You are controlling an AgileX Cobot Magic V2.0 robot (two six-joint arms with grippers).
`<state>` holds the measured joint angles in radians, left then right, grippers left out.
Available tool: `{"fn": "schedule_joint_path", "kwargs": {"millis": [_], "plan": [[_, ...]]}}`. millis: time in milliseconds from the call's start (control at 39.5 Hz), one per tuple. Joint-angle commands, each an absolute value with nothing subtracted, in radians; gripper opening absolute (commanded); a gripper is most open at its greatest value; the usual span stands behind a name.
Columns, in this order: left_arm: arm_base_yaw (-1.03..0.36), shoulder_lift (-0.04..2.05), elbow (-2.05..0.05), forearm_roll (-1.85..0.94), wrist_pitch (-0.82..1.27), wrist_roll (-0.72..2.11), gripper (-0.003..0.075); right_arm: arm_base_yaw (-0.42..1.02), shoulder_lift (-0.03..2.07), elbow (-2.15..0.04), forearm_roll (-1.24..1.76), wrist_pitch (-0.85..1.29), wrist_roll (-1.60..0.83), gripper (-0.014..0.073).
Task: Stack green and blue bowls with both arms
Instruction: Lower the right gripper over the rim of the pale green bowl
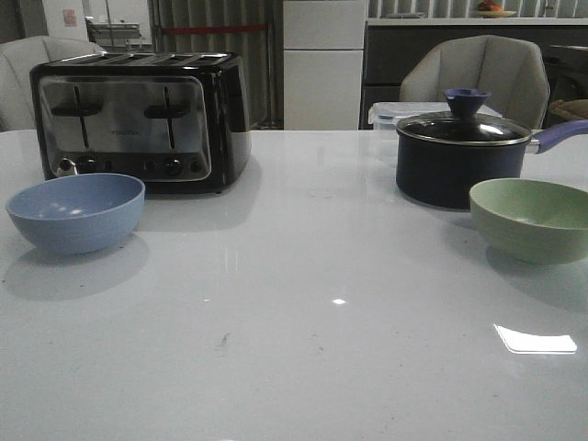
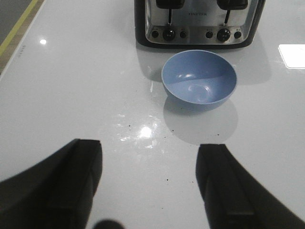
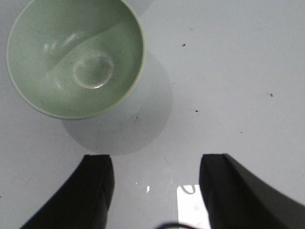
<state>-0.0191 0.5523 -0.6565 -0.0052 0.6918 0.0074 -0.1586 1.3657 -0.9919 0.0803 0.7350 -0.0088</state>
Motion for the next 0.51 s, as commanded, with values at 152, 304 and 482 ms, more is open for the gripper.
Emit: {"fn": "schedule_joint_path", "kwargs": {"millis": [152,304,482], "plan": [[-0.020,0.560,-0.686,-0.013,0.618,0.000,0.0490,-0.166,1.584,-1.213,0.144,0.732,-0.090,0.0505],[-0.020,0.560,-0.686,-0.013,0.618,0.000,0.0490,-0.166,1.703,-1.306,0.153,0.738,-0.090,0.0505],[-0.020,0.560,-0.686,-0.013,0.618,0.000,0.0490,-0.166,1.804,-1.380,0.153,0.738,-0.090,0.0505]]}}
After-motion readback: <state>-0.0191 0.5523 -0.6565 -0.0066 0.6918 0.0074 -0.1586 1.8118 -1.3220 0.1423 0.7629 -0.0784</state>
